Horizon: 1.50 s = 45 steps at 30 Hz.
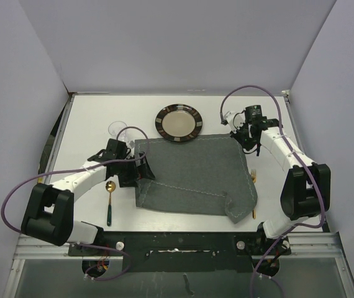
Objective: Set the dinner table for one person
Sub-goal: Flatten out the napkin at the center of the board.
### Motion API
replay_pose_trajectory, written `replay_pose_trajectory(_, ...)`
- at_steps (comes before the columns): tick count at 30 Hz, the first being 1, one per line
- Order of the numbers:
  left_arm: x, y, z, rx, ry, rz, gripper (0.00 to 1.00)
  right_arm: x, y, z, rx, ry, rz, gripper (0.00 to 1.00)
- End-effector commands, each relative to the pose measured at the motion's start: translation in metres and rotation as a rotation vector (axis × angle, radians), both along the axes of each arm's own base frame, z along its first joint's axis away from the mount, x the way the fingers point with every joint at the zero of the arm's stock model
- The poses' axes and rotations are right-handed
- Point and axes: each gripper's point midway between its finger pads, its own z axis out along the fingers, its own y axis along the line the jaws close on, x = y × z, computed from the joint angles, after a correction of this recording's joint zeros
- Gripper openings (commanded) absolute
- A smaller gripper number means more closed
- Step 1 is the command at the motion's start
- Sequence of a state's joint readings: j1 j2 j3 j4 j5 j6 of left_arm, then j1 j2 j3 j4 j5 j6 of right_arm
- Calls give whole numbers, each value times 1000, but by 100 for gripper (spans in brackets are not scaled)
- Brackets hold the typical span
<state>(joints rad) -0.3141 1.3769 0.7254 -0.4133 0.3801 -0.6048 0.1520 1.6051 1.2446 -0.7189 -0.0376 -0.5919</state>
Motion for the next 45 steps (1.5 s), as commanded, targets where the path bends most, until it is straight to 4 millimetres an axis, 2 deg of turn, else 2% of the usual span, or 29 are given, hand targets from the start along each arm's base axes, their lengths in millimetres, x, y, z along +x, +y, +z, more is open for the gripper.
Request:
replay_pose_trajectory(1,11,-17,-2,-51,-34,-61,97,-2,4,18,27,-52,-5,0)
replay_pose_trajectory(8,0,-26,-11,-62,3,-98,87,-7,1,17,15,-54,-13,0)
replay_pose_trajectory(22,-16,-48,-18,-113,26,-150,75,-3,-2,19,0,-66,-24,0)
replay_pose_trajectory(26,-12,-52,-10,-132,-5,-161,68,-5,-3,14,-4,-54,-25,0)
replay_pose_trajectory(32,-4,-55,15,-158,-121,-192,61,-9,-2,6,1,-33,-33,0)
replay_pose_trajectory(36,-7,-62,28,-212,-190,-228,56,-10,0,6,5,-29,-28,0)
replay_pose_trajectory(40,-16,-70,40,-238,-265,-299,56,-9,-1,6,-2,-29,-22,0)
replay_pose_trajectory(43,-24,-72,34,-236,-252,-319,56,-10,1,5,-5,-24,-15,0)
replay_pose_trajectory(45,-31,-70,22,-234,-222,-316,56,-10,2,6,-4,-25,-9,0)
